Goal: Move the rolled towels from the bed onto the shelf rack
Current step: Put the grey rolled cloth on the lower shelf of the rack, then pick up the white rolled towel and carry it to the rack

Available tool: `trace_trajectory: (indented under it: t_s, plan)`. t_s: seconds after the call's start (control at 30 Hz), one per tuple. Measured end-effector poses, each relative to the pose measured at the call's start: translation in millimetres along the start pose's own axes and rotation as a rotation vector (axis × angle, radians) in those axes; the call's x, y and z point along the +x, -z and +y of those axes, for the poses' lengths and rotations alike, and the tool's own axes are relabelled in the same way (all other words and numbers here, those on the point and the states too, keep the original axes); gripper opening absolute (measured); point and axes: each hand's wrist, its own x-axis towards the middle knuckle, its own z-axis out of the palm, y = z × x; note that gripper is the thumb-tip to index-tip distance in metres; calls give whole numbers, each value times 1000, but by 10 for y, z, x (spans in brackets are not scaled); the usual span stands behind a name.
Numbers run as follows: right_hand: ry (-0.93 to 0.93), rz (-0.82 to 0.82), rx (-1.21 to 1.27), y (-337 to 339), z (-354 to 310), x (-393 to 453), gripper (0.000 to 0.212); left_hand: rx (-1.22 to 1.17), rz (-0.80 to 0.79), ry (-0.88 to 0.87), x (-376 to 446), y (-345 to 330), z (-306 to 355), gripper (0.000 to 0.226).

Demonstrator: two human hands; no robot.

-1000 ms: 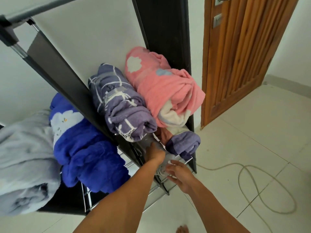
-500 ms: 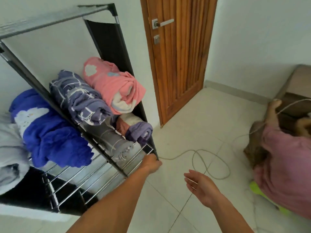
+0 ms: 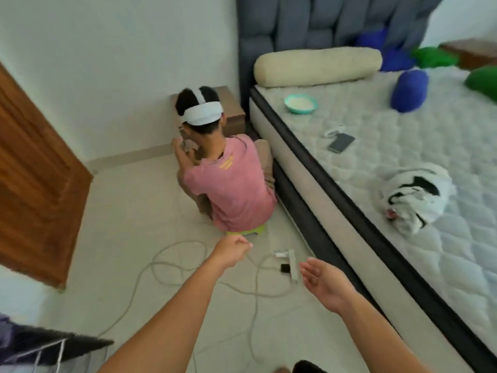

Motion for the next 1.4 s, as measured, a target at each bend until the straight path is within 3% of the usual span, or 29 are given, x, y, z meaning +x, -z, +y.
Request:
trace_trajectory:
  t_s: [0.1, 0.4, 0.63, 0.77, 0.9, 1.1, 1.23, 1.4]
  plan:
    - [65, 128, 159, 569, -242, -87, 11, 99, -117, -105, 188, -476, 452, 7]
    - [192, 357, 561, 1903, -983, 275, 29, 331, -427, -225, 1187, -2168, 2065, 17]
    - [-85, 285, 608, 2377, -1984, 1369, 54, 473, -417, -186, 2347, -3304, 3198, 60]
    - [-179, 190, 647, 2349, -2448, 1845, 72, 557, -403, -275, 2828, -3776, 3796, 63]
    - [-61, 281, 834, 2469, -2723, 2103, 60, 663, -416, -385, 3125, -4145, 4196, 72]
    - [-27, 432, 789, 2757, -2794, 2137, 39, 818, -479, -527, 3424, -4568, 4410, 101]
    - [-13, 505, 766, 2897, -2804, 2172, 44, 843, -510, -473, 3551, -4730, 4491, 111]
    - [4, 515, 738, 3021, -2833, 2101, 30, 735, -560, -283, 3501, -4771, 4507, 107]
